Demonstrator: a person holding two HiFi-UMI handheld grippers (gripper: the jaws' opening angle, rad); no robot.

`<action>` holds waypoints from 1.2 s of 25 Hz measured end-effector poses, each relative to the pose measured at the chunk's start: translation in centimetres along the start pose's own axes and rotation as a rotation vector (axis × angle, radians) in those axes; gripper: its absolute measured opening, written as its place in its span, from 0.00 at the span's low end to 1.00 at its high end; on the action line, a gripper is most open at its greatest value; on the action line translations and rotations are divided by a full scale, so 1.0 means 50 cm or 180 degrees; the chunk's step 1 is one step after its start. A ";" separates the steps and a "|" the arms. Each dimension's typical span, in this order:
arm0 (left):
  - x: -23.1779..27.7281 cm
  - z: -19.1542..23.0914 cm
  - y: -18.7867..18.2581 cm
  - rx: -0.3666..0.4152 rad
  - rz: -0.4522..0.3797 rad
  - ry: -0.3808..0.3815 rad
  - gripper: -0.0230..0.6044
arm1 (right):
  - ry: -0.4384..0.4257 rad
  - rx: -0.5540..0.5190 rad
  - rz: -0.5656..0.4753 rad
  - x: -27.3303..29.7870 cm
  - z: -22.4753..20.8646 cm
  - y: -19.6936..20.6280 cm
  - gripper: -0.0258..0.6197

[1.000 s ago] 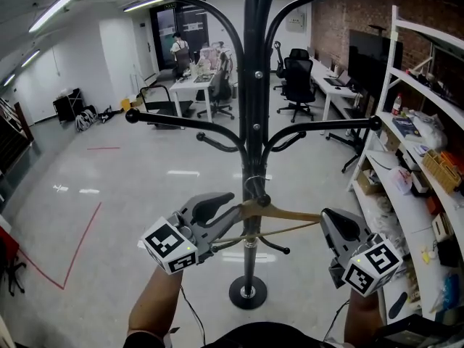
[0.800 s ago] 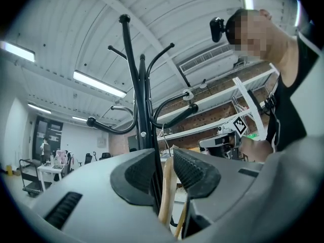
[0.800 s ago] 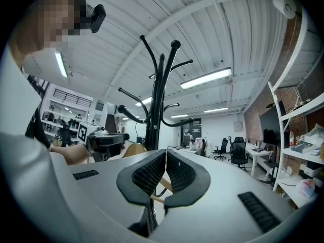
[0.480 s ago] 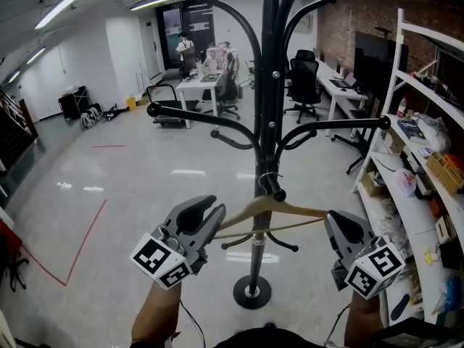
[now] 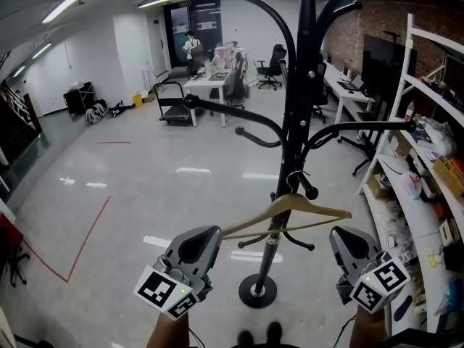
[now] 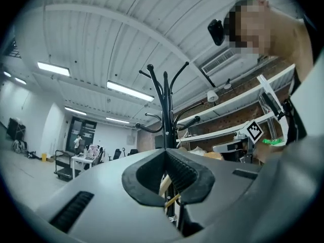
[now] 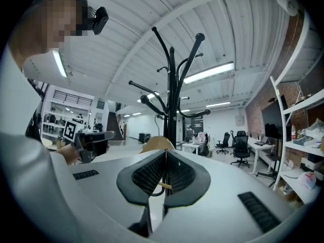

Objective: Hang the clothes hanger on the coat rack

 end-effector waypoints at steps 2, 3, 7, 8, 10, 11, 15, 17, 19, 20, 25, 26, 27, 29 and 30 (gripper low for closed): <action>-0.014 -0.016 0.009 -0.0122 0.0024 0.0024 0.04 | 0.0006 -0.0012 0.0068 -0.006 0.014 0.010 0.05; -0.019 -0.025 0.013 -0.0189 0.0055 0.0059 0.04 | 0.0014 -0.0032 0.0107 -0.011 0.020 0.015 0.05; -0.036 -0.061 0.004 -0.0355 0.0095 0.0174 0.04 | -0.0017 -0.0115 0.0149 -0.036 0.044 0.007 0.05; -0.043 -0.070 0.000 -0.0428 0.0068 0.0192 0.04 | -0.0025 -0.0112 0.0120 -0.043 0.051 0.001 0.05; -0.052 -0.098 -0.001 -0.0650 0.0019 0.0274 0.04 | -0.0031 -0.0128 0.0061 -0.061 0.062 -0.011 0.05; -0.056 -0.119 0.000 -0.0719 0.0011 0.0320 0.04 | -0.0047 -0.0143 0.0038 -0.072 0.065 -0.014 0.05; -0.078 -0.220 0.000 -0.0642 0.0089 0.0418 0.04 | -0.0138 -0.0115 -0.0014 -0.138 0.071 -0.018 0.05; -0.095 -0.266 -0.005 -0.0666 0.0105 0.0408 0.04 | -0.0173 -0.0094 -0.0022 -0.180 0.077 -0.022 0.05; -0.112 -0.305 -0.010 -0.0779 0.0073 0.0362 0.04 | -0.0214 -0.0079 -0.0024 -0.225 0.081 -0.025 0.05; -0.120 -0.323 -0.012 -0.0806 0.0067 0.0323 0.04 | -0.0229 -0.0064 -0.0022 -0.248 0.082 -0.025 0.05; -0.166 -0.417 -0.037 -0.0644 0.0206 0.0168 0.04 | -0.0266 0.0055 -0.0035 -0.353 0.093 -0.020 0.05; -0.175 -0.433 -0.046 -0.0593 0.0240 0.0150 0.04 | -0.0276 0.0076 -0.0043 -0.369 0.098 -0.021 0.05; -0.184 -0.448 -0.053 -0.0539 0.0279 0.0135 0.04 | -0.0286 0.0097 -0.0047 -0.383 0.103 -0.022 0.05; -0.202 -0.474 -0.063 -0.0446 0.0369 0.0131 0.04 | -0.0308 0.0136 -0.0056 -0.404 0.118 -0.026 0.05; -0.213 -0.486 -0.069 -0.0417 0.0404 0.0147 0.04 | -0.0319 0.0145 -0.0068 -0.411 0.128 -0.031 0.05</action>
Point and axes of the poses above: the fingertips, and each gripper's own axes: x forward along the fingers, z to its left, y out of its underside, the point moved 5 cm from there along -x, backward along the fingers, and after that the axes turned 7 degrees about -z, right-handed, at the moved point
